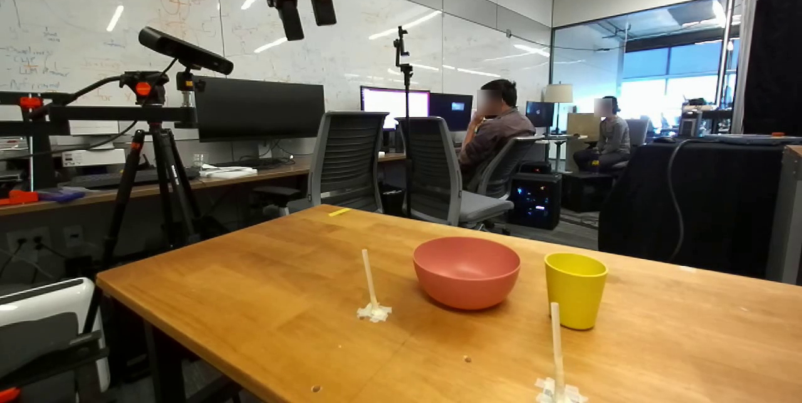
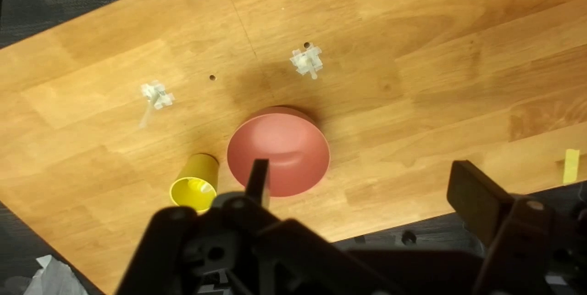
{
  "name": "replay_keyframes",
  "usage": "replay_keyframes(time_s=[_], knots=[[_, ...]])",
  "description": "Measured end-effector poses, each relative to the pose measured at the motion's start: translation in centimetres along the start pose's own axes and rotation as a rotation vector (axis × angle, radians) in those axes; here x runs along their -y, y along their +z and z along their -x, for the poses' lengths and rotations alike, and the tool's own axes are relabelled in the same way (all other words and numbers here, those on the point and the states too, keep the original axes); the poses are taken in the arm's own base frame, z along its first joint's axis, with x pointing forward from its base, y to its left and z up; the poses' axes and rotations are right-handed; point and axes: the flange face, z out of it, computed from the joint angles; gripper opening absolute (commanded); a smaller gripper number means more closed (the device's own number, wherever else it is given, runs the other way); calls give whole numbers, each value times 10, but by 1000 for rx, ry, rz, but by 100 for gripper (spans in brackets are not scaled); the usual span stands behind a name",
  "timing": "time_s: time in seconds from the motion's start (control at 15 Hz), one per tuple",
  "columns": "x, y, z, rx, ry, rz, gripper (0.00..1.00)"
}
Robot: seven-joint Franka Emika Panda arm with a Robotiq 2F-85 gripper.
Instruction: Pour the contents in the yellow cup into the pink bowl
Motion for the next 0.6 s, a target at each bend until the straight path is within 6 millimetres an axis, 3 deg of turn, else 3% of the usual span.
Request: replay_keyframes(time_s=[0.6], knots=[[-87,27,-66,-60,208,54,100]])
